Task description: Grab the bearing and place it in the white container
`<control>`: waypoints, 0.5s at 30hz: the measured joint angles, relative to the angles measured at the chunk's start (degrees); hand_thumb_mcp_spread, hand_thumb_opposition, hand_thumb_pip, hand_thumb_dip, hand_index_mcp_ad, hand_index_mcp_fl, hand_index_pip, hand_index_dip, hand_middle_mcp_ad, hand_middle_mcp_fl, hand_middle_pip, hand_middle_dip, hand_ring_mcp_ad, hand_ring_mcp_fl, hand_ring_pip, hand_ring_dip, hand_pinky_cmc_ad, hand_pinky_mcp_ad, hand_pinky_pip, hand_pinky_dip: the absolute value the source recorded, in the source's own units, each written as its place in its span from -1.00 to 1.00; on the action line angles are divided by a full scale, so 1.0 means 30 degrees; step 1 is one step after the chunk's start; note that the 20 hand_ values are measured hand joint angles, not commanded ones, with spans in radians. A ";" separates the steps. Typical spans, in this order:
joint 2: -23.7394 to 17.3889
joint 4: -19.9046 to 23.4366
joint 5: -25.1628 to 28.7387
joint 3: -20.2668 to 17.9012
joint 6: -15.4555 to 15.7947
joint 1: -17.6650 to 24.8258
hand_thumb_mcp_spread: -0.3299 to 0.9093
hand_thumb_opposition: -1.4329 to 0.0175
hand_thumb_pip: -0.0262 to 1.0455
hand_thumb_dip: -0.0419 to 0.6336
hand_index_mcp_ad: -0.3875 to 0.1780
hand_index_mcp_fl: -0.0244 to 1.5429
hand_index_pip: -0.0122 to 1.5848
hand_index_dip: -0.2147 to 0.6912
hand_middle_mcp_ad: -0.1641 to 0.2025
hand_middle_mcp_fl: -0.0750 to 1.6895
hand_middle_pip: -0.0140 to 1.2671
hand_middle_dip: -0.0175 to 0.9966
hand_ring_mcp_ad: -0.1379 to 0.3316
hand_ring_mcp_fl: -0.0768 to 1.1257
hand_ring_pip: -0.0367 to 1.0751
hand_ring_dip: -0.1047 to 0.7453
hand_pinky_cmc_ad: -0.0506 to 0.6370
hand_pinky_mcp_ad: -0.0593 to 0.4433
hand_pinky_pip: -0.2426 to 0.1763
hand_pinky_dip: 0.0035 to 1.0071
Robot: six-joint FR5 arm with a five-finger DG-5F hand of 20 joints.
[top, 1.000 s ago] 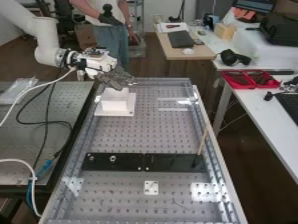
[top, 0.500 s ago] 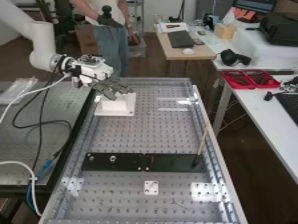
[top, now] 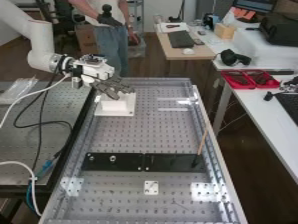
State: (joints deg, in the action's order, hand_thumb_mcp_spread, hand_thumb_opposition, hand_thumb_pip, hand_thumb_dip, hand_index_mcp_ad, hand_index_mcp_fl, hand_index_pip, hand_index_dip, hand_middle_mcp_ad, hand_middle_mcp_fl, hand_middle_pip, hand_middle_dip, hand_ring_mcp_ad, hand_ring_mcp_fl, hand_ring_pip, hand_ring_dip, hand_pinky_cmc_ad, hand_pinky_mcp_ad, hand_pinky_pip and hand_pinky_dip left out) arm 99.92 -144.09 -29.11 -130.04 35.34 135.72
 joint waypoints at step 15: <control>-0.0952 -0.0821 0.0692 0.0167 -0.0612 -0.0088 0.02 -0.05 0.39 -0.13 -0.07 -0.94 0.57 -0.48 0.15 -0.91 -0.78 -0.56 0.03 -0.87 -0.77 -0.52 0.12 0.26 -0.10 -0.21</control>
State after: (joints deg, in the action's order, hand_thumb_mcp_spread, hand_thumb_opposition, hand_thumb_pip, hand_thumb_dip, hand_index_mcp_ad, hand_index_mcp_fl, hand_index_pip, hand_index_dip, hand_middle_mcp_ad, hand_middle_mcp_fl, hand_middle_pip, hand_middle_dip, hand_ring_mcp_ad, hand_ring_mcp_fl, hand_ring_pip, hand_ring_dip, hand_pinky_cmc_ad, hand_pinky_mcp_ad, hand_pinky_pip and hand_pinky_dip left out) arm 97.06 -146.55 -27.04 -129.54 33.51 135.45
